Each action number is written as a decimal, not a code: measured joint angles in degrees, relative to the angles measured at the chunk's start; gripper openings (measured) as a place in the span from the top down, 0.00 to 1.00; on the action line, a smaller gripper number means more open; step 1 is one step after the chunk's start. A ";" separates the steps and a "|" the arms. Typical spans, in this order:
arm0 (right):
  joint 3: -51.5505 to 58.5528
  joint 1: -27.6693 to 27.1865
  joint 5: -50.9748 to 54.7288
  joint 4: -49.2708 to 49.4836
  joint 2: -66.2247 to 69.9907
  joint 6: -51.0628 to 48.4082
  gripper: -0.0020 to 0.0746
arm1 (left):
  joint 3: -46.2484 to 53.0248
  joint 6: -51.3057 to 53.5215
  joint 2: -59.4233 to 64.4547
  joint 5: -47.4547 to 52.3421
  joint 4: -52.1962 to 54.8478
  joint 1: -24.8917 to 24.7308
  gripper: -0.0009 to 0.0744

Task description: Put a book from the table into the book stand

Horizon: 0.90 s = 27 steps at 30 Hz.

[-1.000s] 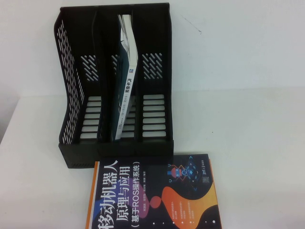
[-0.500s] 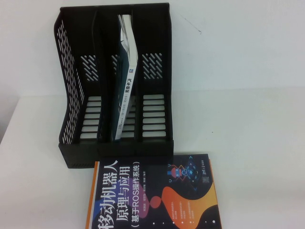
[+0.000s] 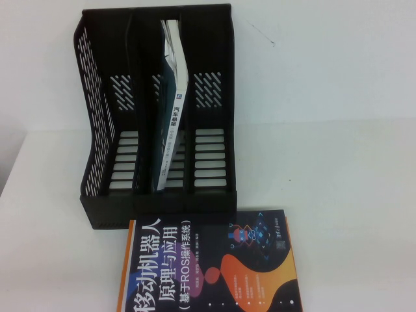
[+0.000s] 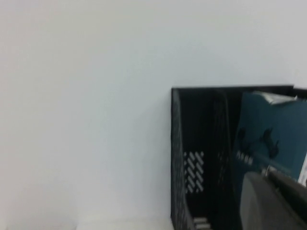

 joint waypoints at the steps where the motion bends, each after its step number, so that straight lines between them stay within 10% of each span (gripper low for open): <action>1: 0.00 0.00 0.09 0.84 0.00 -0.83 0.98 | 0.00 -0.09 0.00 -0.97 0.00 0.00 0.99; 11: -6.85 0.00 13.50 6.48 0.00 -0.59 0.98 | -7.78 -8.87 -0.09 0.74 -2.18 0.00 0.99; 20: -29.33 0.00 29.98 6.84 8.06 -21.46 0.98 | -34.96 -6.58 3.27 9.54 4.54 0.09 0.99; 27: -37.15 0.00 38.41 6.84 18.42 -28.61 0.98 | -38.37 -8.94 4.02 9.49 8.41 0.09 0.99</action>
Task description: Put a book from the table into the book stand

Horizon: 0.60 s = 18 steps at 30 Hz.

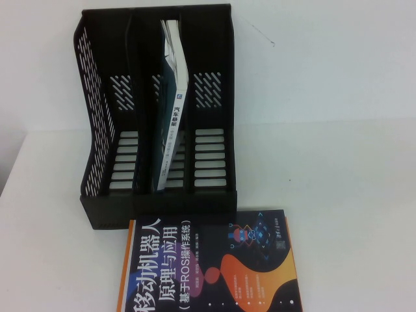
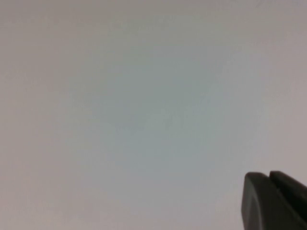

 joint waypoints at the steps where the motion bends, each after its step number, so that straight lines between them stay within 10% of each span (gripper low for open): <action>1: -0.10 0.00 1.79 0.00 1.37 0.02 0.98 | 0.00 -1.21 0.28 2.90 0.00 0.00 0.99; 10: -0.09 0.00 17.58 2.28 15.81 -0.25 0.98 | 0.00 -4.33 10.21 37.84 -3.90 0.00 0.99; 18: -0.53 0.00 30.08 11.93 29.50 -6.00 0.98 | 0.00 9.27 25.76 45.05 -20.05 0.00 0.99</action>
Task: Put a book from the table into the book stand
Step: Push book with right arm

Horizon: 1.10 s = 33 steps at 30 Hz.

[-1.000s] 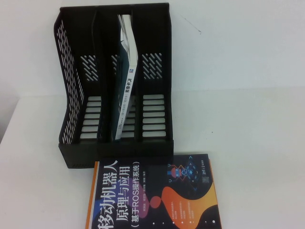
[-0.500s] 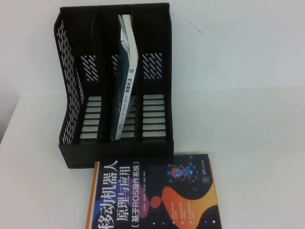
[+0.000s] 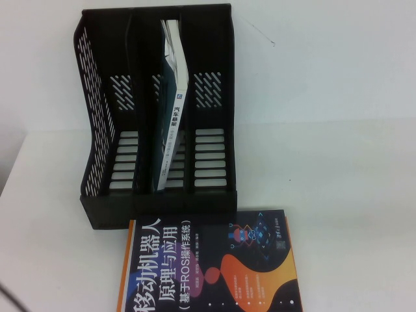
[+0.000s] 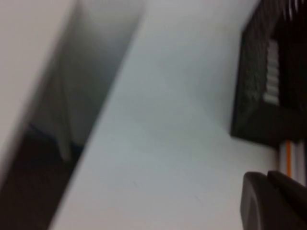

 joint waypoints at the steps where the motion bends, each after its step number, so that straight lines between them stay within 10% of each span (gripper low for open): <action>1: 0.00 0.00 0.00 0.99 1.17 -1.01 0.98 | 0.00 1.24 2.00 0.00 -2.45 0.00 0.99; 9: -0.13 2.57 -4.91 8.16 11.98 -7.39 0.98 | 0.00 16.57 17.25 -1.38 -26.90 0.00 0.99; 16: -0.72 16.96 -13.57 10.03 27.49 -11.11 0.97 | 0.00 36.84 28.52 -2.76 -44.53 0.00 0.99; 33: -12.89 23.05 -16.56 11.12 50.89 -10.04 0.97 | 0.00 41.60 33.69 -5.18 -50.87 0.00 0.99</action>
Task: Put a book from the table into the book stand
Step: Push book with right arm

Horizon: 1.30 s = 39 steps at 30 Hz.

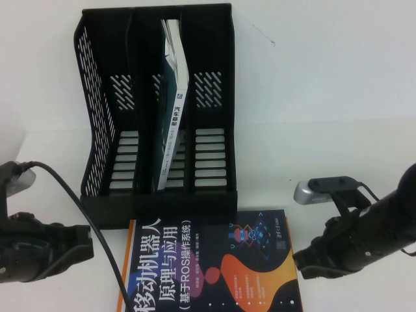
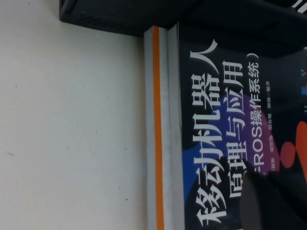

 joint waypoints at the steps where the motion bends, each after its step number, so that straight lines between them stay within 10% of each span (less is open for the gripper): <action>1: -0.63 0.00 0.25 0.00 0.51 0.00 0.97 | 0.00 0.00 0.00 0.00 -0.15 0.00 0.99; 24: -9.42 2.89 5.09 -15.10 4.63 11.77 0.97 | 0.00 0.13 0.00 -1.13 -3.03 0.00 0.99; 39: -9.42 4.51 2.47 -6.54 4.63 7.24 0.97 | 0.00 1.22 0.00 -3.26 -6.90 0.00 0.99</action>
